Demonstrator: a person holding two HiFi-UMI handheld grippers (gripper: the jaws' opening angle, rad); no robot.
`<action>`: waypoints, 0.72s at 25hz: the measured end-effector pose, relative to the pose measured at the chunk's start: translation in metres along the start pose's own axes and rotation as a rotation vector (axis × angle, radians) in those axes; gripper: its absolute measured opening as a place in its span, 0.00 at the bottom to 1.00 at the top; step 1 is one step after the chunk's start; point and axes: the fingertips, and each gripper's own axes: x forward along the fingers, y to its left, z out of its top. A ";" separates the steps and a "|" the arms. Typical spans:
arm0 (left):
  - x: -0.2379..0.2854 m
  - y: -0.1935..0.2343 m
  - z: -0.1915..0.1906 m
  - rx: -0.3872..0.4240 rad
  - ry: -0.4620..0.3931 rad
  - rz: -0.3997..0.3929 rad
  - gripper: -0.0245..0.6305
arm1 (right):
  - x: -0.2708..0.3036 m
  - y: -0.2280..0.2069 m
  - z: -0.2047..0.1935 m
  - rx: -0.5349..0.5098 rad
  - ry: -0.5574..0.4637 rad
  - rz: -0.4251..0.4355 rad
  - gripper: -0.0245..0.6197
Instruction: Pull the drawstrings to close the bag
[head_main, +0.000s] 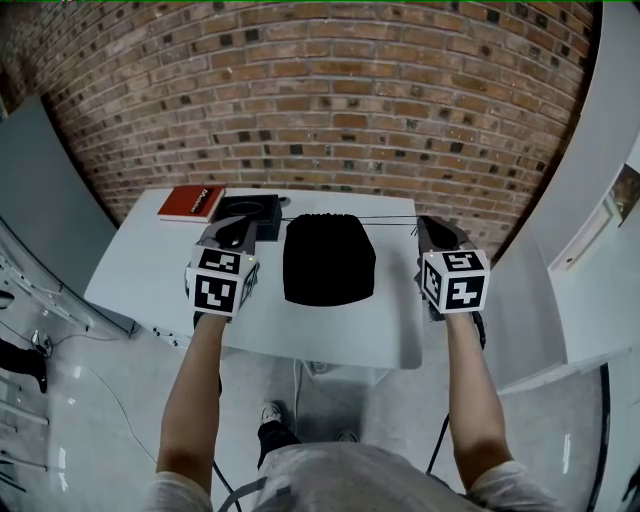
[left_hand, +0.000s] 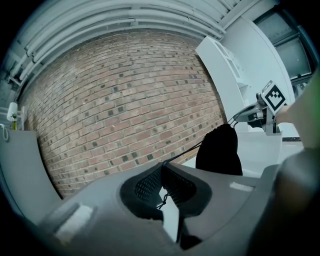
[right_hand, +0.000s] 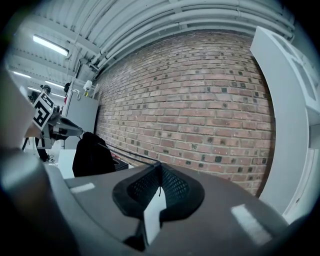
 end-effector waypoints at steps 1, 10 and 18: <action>0.000 0.000 -0.002 -0.007 0.002 0.002 0.05 | 0.000 -0.002 -0.001 0.005 0.002 -0.003 0.04; 0.006 -0.005 -0.009 -0.025 0.002 0.013 0.05 | 0.000 -0.012 -0.005 -0.016 -0.003 -0.054 0.04; 0.014 -0.012 -0.008 -0.022 0.000 0.005 0.05 | -0.003 -0.019 -0.007 -0.020 -0.006 -0.066 0.04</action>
